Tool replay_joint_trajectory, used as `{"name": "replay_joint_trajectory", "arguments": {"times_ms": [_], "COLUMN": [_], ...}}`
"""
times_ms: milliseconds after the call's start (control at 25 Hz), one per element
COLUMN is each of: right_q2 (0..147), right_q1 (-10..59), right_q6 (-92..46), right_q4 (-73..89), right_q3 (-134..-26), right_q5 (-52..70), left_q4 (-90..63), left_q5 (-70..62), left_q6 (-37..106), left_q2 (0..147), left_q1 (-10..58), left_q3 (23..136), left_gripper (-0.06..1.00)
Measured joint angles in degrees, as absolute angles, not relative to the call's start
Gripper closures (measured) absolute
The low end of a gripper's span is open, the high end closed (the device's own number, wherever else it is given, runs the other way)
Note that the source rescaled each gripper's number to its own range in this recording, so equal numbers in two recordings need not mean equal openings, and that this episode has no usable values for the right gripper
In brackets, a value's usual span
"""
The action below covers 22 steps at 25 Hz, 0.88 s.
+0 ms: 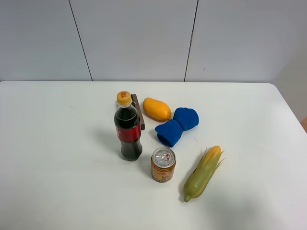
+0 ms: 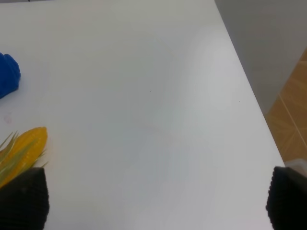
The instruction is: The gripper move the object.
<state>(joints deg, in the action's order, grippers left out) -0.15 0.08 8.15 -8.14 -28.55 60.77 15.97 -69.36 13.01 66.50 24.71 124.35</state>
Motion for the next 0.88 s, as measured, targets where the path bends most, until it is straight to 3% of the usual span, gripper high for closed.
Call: {"name": "replay_joint_trajectory", "arguments": {"times_ms": [480,720,880], "right_q2": [-0.1,-0.1,-0.1], "right_q1": [0.1,0.1,0.1], "right_q6": [8.2,8.2,8.2], "right_q4": [-8.1,-8.1,-8.1], "right_q3": [-28.5,-28.5,-28.5], "right_q5": [60.8,60.8,60.8], "left_q4": [15.3,8.1,4.4], "left_q5": [-70.2,-70.3,-70.3], "left_q6": [9.5,5.5,5.0], "left_q2": [26.6,16.0,12.7], "left_q1": [24.7,24.5,20.5], "left_q3": [82.7,72.6,66.6], "left_gripper": [-0.03,-0.03,-0.03]}}
